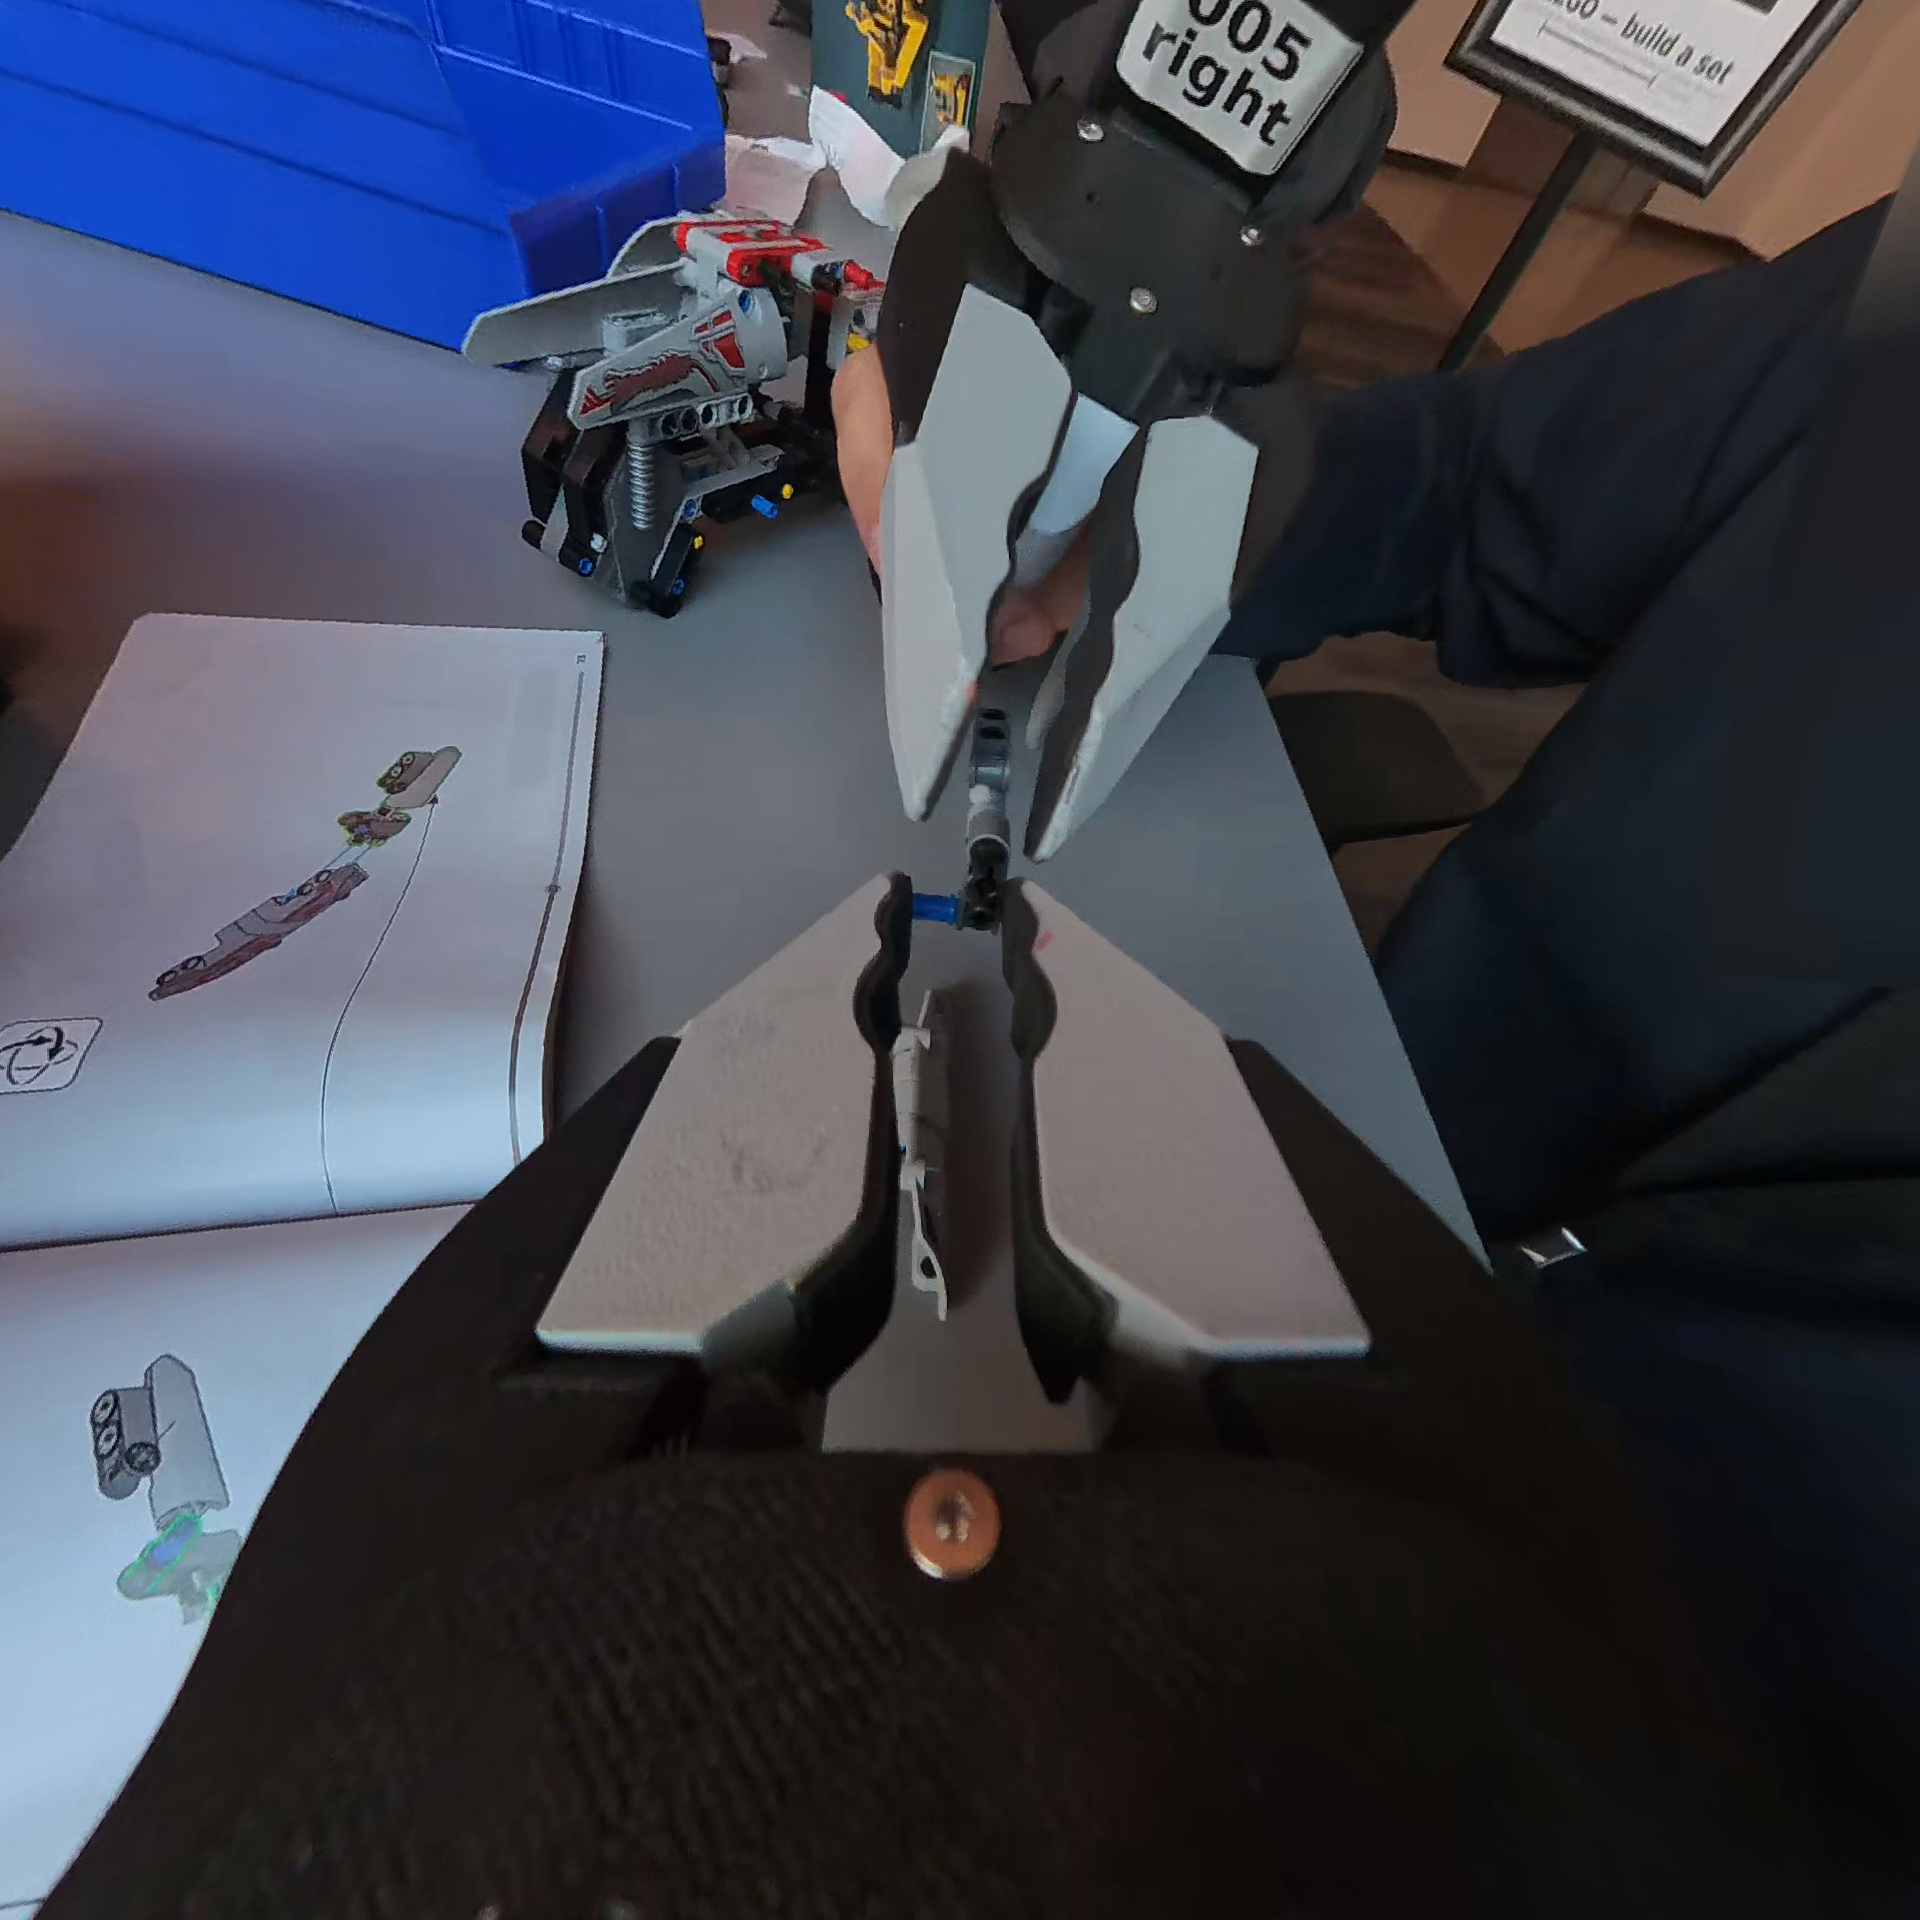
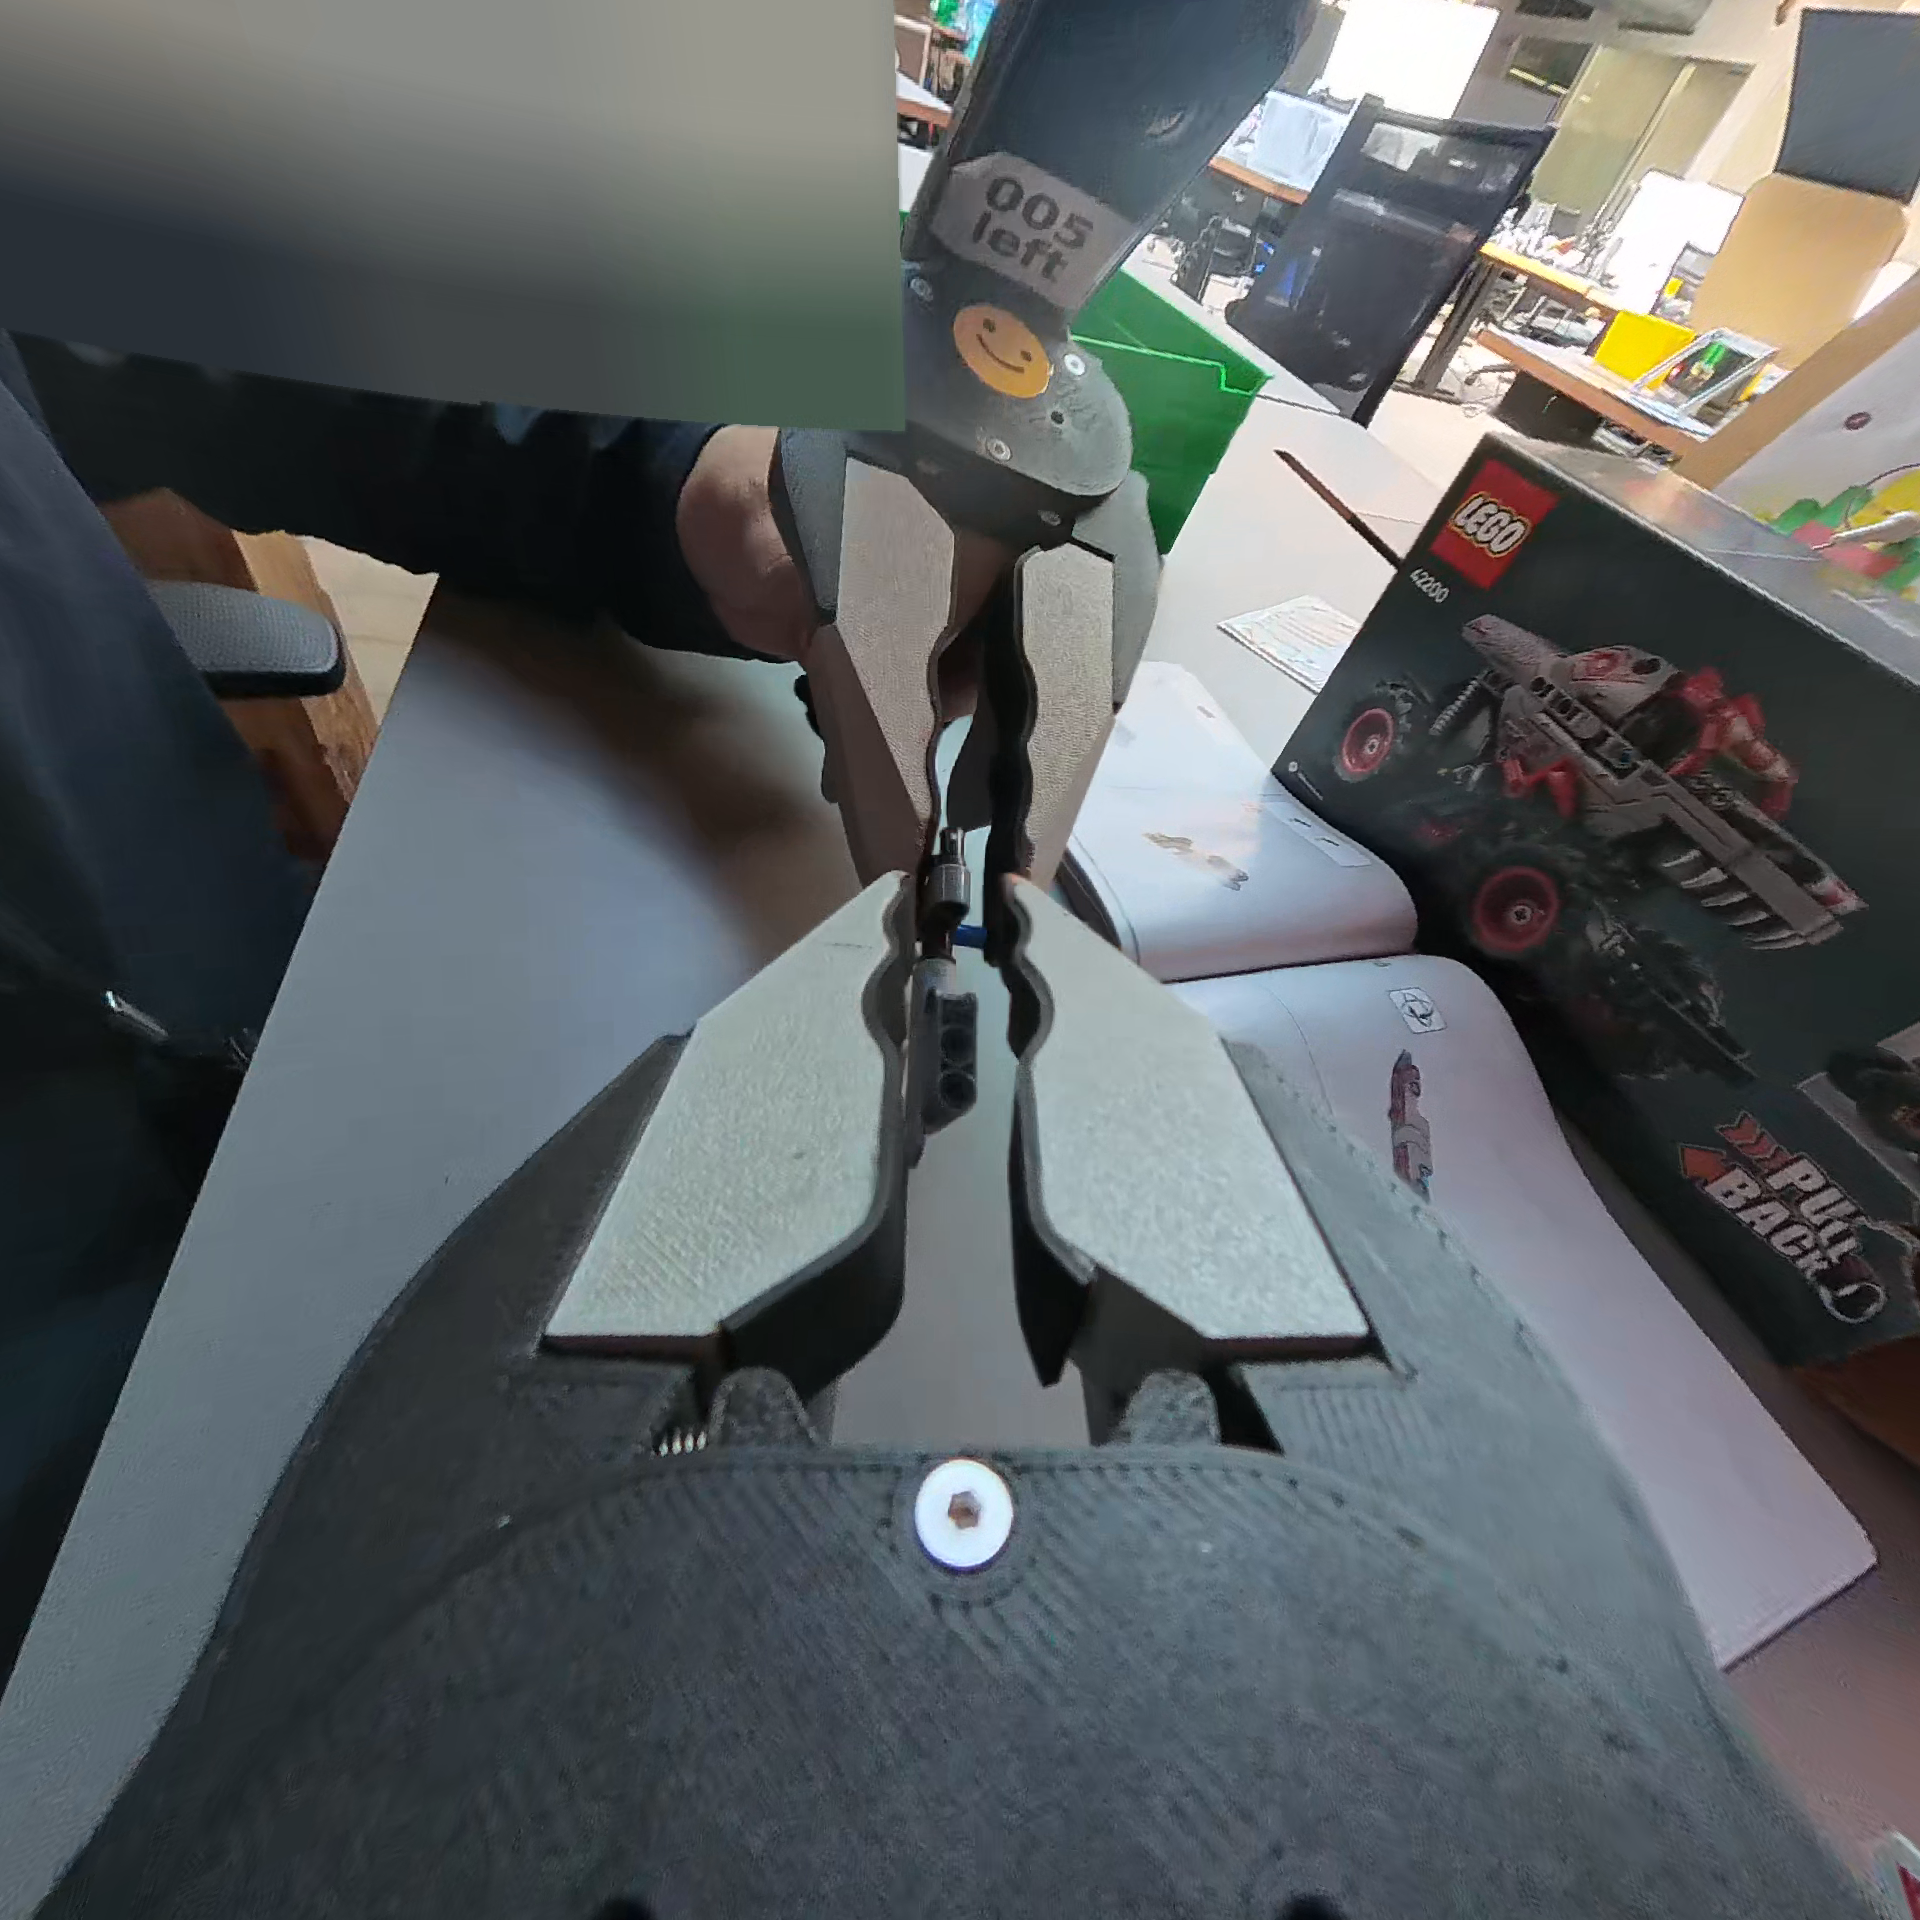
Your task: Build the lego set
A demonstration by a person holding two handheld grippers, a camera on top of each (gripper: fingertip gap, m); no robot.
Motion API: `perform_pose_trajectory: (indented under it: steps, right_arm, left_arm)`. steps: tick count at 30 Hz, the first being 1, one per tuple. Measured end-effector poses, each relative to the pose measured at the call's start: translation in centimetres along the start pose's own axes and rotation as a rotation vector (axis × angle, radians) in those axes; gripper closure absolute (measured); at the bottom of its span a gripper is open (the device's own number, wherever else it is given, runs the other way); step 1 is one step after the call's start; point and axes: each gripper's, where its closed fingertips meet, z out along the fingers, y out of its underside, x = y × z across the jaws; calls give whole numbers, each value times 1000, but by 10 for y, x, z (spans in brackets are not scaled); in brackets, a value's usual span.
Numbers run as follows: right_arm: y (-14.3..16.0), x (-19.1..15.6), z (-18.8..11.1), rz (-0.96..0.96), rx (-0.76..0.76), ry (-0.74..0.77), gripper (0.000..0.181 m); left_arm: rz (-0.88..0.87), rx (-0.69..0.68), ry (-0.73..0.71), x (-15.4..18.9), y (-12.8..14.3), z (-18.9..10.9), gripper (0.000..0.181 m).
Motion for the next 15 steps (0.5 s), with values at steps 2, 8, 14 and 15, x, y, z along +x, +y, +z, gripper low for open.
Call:
perform_pose_trajectory:
  steps: [2,8,14,15]
  right_arm:
    - [4,-3,2,-16,-20,-8,176]
    - [3,-2,1,-26,-22,-2,176]
    - [28,14,0,-19,-147,52,177]
    - [35,15,1,-32,-186,58,177]
  left_arm:
    - [15,-14,-15,0,2,2,167]
    - [-26,-1,3,0,-1,0,166]
    - [-66,-178,8,-6,34,-15,156]
    - [-73,-212,16,-6,40,-14,156]
